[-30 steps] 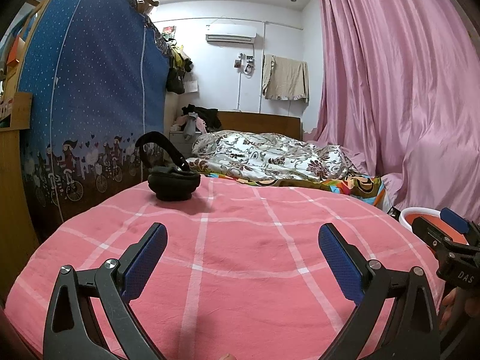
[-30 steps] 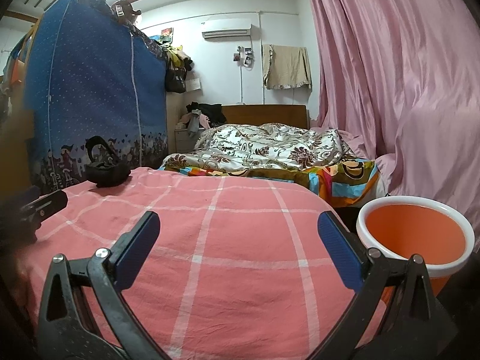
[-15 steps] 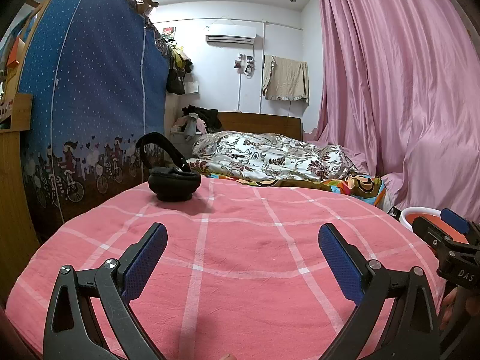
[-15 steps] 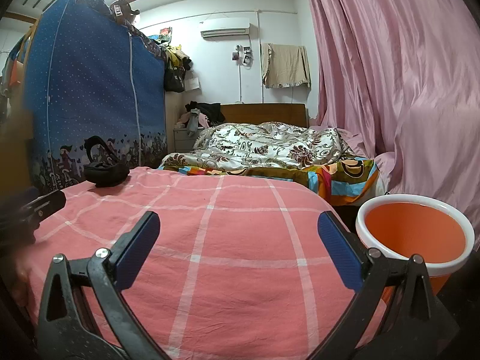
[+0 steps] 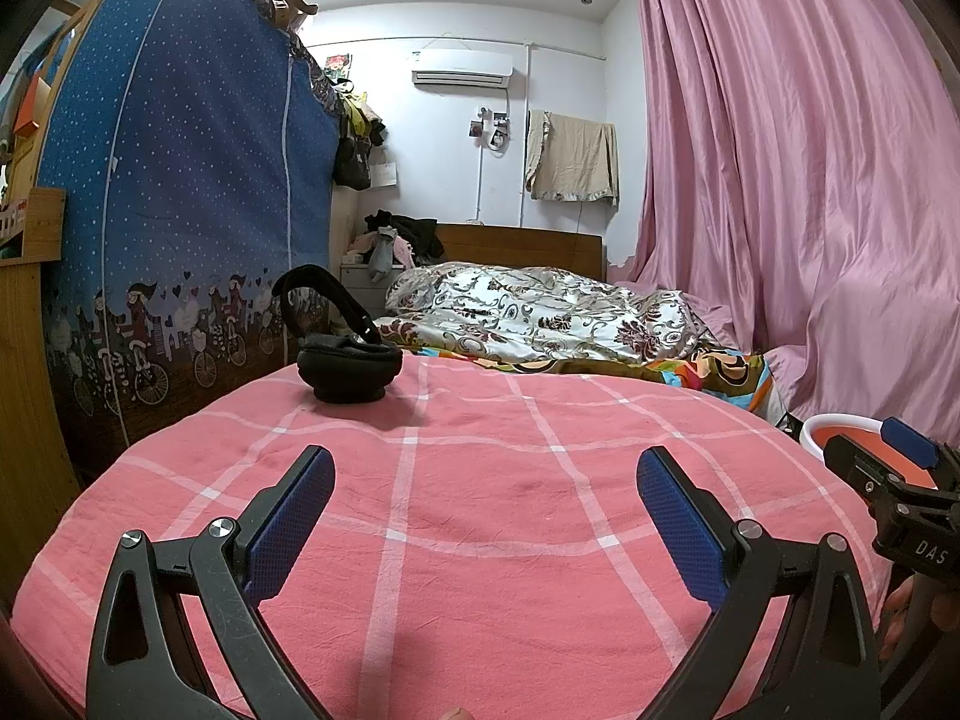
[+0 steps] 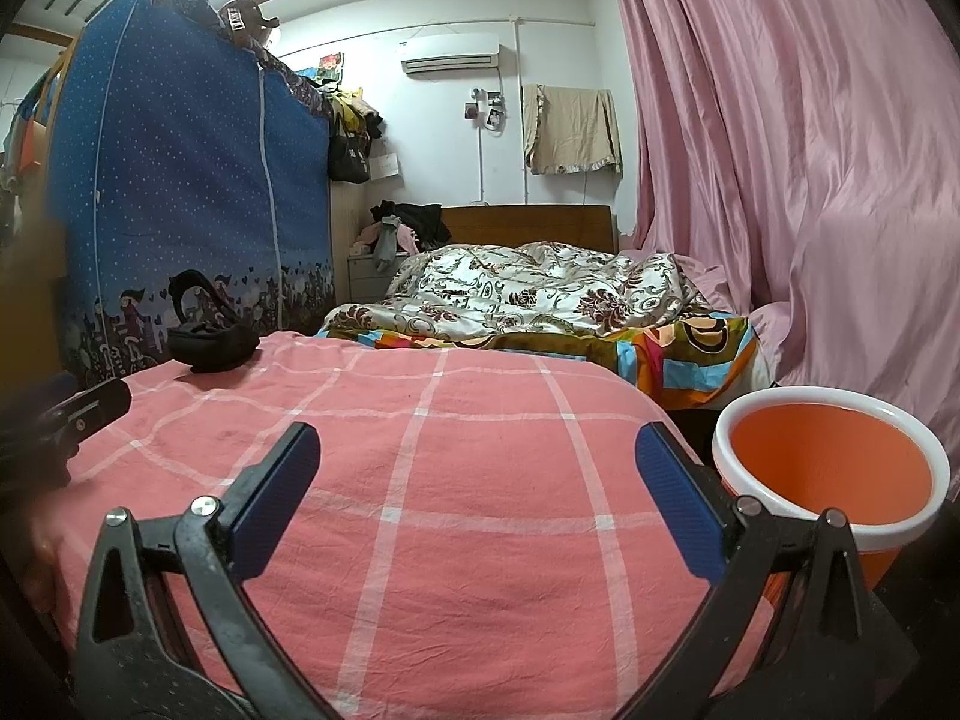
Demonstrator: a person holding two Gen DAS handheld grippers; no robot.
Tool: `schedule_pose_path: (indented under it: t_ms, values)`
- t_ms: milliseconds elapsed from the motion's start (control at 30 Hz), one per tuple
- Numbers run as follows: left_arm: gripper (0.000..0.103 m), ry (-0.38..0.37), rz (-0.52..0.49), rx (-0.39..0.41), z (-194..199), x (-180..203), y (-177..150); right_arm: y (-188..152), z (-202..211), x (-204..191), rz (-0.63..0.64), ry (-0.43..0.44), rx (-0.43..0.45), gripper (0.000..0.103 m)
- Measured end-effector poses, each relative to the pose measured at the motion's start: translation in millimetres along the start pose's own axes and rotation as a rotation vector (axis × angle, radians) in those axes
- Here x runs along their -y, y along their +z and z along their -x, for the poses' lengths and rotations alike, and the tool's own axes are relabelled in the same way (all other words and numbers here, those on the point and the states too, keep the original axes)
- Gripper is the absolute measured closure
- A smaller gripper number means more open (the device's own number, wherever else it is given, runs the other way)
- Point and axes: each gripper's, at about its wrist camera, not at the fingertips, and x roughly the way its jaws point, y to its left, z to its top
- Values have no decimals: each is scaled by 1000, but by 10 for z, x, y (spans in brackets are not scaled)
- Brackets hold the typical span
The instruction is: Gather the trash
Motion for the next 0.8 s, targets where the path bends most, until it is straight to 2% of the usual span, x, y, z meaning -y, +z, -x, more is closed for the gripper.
schedule_pose_path:
  t_ms: [800]
  values:
    - [4, -1, 0, 0, 0, -10, -4, -25, 0, 4, -2, 1, -4, 0]
